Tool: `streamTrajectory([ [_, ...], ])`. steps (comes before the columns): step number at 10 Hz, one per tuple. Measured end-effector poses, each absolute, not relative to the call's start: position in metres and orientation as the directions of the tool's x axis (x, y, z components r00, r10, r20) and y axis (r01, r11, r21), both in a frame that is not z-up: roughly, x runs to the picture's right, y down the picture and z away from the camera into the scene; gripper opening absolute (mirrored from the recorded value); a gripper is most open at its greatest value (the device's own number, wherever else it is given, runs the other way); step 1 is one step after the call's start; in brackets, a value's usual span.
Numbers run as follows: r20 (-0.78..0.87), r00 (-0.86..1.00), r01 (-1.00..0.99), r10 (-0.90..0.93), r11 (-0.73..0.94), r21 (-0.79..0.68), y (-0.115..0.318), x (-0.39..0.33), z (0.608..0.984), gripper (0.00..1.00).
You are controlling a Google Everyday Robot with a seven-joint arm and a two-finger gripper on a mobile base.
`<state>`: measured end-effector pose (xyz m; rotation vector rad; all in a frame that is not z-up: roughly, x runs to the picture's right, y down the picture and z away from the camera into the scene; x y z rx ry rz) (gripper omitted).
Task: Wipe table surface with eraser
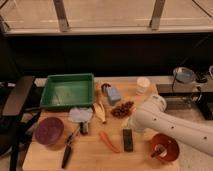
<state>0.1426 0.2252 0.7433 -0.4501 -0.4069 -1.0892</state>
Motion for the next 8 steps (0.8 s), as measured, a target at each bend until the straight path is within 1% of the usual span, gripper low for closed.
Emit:
streamTrajectory([
  [2, 0.561, 0.355, 0.931, -0.748, 0.335, -0.143, 0.243, 0.136, 0.766, 0.65],
  [5, 0.594, 0.326, 0.943, -0.736, 0.294, -0.154, 0.26, 0.132, 0.787, 0.65],
  [6, 0.601, 0.322, 0.945, -0.732, 0.29, -0.153, 0.264, 0.131, 0.791, 0.61],
  [7, 0.602, 0.322, 0.945, -0.731, 0.289, -0.155, 0.266, 0.132, 0.793, 0.55],
  [8, 0.603, 0.319, 0.946, -0.731, 0.288, -0.152, 0.267, 0.131, 0.794, 0.44],
])
